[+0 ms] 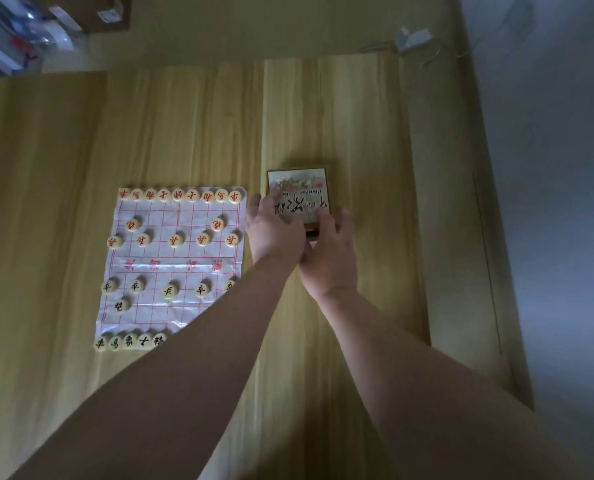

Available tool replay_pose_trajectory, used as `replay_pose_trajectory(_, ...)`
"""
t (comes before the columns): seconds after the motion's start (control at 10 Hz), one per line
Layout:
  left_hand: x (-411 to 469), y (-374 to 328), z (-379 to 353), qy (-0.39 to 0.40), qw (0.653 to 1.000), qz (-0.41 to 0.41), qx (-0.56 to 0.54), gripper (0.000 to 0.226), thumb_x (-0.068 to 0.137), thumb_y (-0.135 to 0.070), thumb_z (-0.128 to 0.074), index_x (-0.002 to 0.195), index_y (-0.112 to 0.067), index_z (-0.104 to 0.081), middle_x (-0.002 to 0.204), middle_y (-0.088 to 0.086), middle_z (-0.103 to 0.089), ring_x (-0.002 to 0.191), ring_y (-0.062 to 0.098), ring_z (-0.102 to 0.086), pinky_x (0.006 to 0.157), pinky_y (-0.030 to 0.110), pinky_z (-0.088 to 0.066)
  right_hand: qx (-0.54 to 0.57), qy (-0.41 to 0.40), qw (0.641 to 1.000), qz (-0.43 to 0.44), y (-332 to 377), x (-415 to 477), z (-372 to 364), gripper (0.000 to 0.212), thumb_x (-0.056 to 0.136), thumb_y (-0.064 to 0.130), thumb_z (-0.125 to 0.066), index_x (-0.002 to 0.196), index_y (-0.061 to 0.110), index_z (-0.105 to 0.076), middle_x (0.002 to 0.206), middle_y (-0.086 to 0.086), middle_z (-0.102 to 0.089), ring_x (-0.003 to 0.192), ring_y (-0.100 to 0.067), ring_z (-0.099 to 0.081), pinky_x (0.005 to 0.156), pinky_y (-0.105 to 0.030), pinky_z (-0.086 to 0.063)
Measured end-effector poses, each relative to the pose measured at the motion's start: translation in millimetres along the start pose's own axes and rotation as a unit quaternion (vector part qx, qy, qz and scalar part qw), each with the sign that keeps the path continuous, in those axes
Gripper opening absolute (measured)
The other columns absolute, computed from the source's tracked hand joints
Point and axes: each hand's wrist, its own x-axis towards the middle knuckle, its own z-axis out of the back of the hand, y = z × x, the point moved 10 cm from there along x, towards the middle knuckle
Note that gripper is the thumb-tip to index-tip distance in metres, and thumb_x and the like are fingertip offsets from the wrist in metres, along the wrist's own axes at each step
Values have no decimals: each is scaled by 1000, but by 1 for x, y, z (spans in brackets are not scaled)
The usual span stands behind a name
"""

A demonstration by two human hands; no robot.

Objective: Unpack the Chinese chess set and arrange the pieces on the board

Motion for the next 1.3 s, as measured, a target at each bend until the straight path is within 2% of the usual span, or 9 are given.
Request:
replay_pose_trajectory(0.1,-40,21,1,43,998,-26,28,58,85,-12,-57,141,-29,-53,152,-2,-41,135,20,-44,108,32,-41,-20,29,999,-5,-17,-40,-3,58,97,15,-59,150,19,-38,162,-8,-25,140,-26,-39,98,-41,-49)
replay_pose_trajectory(0.2,-72,33,8,102,990,-79,60,70,80,-2,-58,145,-23,-48,148,-2,-39,128,18,-47,101,25,-43,-47,33,998,11,-27,-70,3,56,95,15,-63,146,25,-43,141,-7,-41,113,-24,-53,81,-39,-55)
replay_pose_trajectory(0.5,-117,64,20,154,943,-198,217,66,87,-9,-65,148,-18,-41,155,7,-27,119,37,-57,90,51,-54,-165,46,984,47,-31,-118,-4,51,98,23,-61,144,28,-39,143,-8,-35,105,-27,-59,74,-39,-57)
replay_pose_trajectory(0.7,-132,63,18,158,877,-294,346,62,92,-11,-55,150,-12,-32,166,3,-3,101,30,-66,68,41,-58,-220,53,971,80,-28,-134,-15,63,96,18,-63,151,20,-32,158,-9,-27,122,-30,-52,88,-41,-55)
replay_pose_trajectory(0.8,-136,66,12,183,823,-340,417,68,92,-9,-53,153,-6,-25,166,10,-2,123,24,-55,74,37,-59,-247,70,962,95,-26,-138,-18,61,99,13,-58,154,15,-31,161,-9,-27,133,-29,-45,97,-39,-48)
replay_pose_trajectory(0.9,-139,71,13,202,826,-322,417,70,93,-8,-51,155,-8,-19,166,5,4,130,23,-49,83,37,-57,-260,75,956,110,-26,-144,-21,63,96,12,-61,153,14,-35,161,-9,-30,136,-29,-43,97,-40,-50)
replay_pose_trajectory(1.0,-137,71,12,207,840,-286,412,69,94,-24,-50,155,-10,-20,166,4,-2,146,25,-25,111,41,-37,-258,65,956,122,-27,-148,-22,68,87,12,-71,149,15,-42,156,-7,-39,129,-29,-51,87,-42,-56)
replay_pose_trajectory(1.1,-138,60,9,163,830,-293,445,67,94,-38,-47,151,-10,-27,164,8,-15,146,26,-18,117,42,-21,-268,47,953,133,-27,-149,-16,68,78,14,-77,141,15,-50,147,-7,-48,122,-29,-56,89,-43,-55)
replay_pose_trajectory(1.3,-142,53,3,150,814,-317,463,59,89,-29,-54,144,-14,-36,159,7,-25,142,25,-25,114,40,-24,-284,35,944,166,-19,-149,-9,58,77,17,-75,132,20,-58,139,-2,-55,122,-28,-56,94,-44,-48)
